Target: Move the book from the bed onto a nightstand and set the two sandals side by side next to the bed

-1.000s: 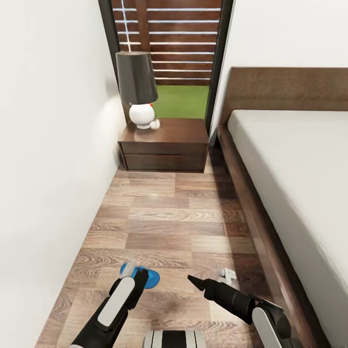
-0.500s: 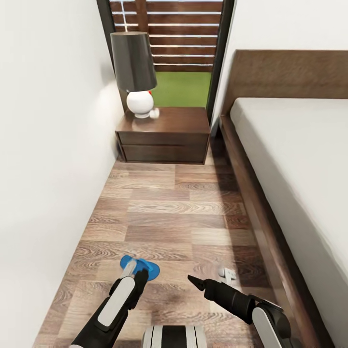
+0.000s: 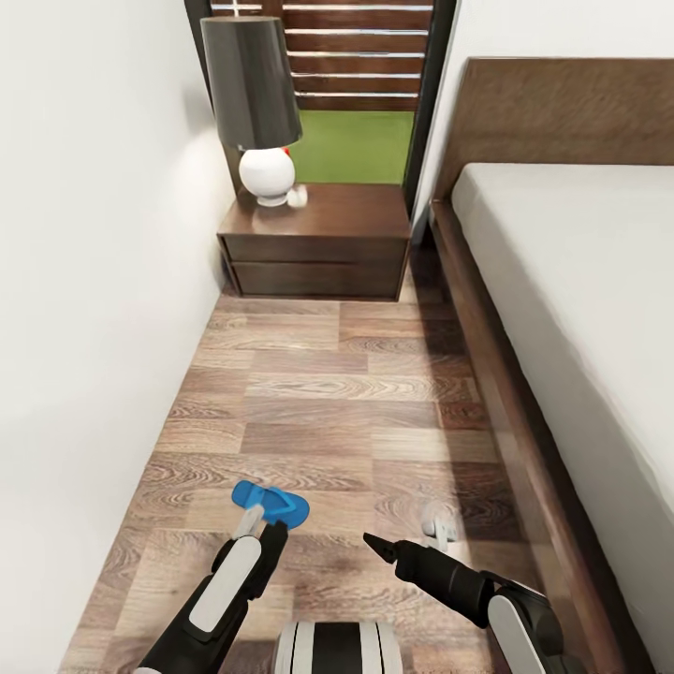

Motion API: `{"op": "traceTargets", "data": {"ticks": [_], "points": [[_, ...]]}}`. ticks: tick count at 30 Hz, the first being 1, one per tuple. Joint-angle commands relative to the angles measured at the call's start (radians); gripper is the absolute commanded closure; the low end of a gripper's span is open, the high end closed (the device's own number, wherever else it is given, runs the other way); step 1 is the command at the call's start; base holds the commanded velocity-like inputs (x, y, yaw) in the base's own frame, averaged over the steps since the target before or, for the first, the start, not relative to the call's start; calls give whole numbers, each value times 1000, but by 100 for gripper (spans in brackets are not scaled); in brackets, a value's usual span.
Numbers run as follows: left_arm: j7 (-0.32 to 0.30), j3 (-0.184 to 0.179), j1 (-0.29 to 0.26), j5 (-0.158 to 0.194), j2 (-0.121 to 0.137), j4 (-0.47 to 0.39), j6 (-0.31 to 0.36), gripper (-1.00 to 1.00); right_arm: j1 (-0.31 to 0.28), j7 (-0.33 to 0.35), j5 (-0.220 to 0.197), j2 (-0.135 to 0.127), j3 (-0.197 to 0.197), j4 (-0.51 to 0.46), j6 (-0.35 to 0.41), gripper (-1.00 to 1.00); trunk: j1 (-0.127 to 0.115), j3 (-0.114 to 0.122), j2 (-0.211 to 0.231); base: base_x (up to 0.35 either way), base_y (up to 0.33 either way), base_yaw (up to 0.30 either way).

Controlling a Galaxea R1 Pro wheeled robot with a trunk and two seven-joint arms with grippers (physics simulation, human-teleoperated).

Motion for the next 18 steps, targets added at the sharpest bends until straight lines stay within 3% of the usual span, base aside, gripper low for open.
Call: {"op": "traceTargets", "data": {"ticks": [1, 11, 18], "points": [[5, 0, 0, 0, 0, -1, 5, -100, 0, 2, 0, 0, 0, -1, 4, -100, 0, -5, -1, 0, 0, 0], [5, 0, 0, 0, -1, -1, 5, -100, 0, 2, 0, 0, 1, -1, 4, -100, 5, -43, -3, 0, 0, 0], [4, 0, 0, 0, -1, -1, 5, -100, 0, 2, 0, 0, 1, -1, 4, -100, 5, -43, -3, 0, 0, 0]]}}
